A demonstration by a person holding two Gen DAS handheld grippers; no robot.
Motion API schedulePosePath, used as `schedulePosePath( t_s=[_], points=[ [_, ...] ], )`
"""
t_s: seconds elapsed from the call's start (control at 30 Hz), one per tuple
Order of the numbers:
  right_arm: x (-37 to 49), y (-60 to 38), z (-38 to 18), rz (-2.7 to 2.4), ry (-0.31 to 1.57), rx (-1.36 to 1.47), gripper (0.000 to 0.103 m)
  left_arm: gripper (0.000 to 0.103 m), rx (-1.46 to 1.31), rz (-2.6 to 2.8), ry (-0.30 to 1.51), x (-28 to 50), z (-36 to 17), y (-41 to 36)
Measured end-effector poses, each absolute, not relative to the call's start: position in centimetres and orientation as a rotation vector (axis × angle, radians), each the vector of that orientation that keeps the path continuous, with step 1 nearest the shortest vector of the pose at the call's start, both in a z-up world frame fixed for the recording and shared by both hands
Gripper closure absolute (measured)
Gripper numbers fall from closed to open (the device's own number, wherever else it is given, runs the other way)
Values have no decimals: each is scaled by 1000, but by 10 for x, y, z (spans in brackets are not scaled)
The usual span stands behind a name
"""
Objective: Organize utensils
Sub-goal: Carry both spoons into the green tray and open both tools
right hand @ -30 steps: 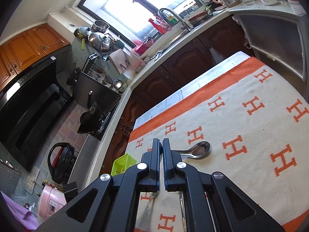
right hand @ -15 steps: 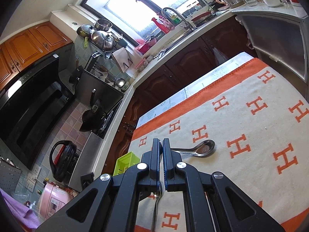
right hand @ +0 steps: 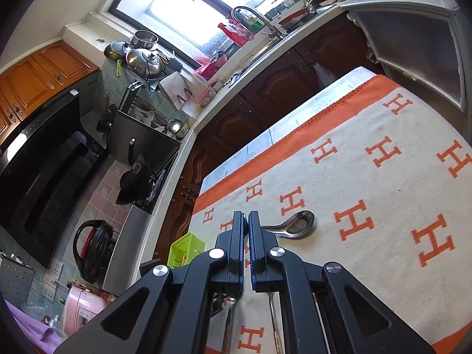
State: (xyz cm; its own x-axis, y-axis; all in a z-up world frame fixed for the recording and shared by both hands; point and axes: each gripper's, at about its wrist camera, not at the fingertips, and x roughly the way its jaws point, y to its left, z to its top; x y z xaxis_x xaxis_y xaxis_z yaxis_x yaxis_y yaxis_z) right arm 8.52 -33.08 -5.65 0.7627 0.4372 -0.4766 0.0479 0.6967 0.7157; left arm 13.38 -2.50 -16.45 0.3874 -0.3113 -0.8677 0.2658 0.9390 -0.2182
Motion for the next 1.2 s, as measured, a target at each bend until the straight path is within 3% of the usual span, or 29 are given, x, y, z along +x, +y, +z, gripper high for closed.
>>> schedulePosePath(
  t_s=[0.07,0.33,0.87,1.2],
  points=[
    [87,-331,-60,233,689,785,100,100,-41,-363,1091,131,-161,-28],
    [83,-326,-52,254,678,786,100,101,-105,-349,1018,113,-132,-10],
    [63,-257,-5,408,677,691,100,100,-168,-142,772,43,-3,109],
    [81,-164,-3,534,755,591,100,100,-159,-10,741,36,13,176]
  ],
)
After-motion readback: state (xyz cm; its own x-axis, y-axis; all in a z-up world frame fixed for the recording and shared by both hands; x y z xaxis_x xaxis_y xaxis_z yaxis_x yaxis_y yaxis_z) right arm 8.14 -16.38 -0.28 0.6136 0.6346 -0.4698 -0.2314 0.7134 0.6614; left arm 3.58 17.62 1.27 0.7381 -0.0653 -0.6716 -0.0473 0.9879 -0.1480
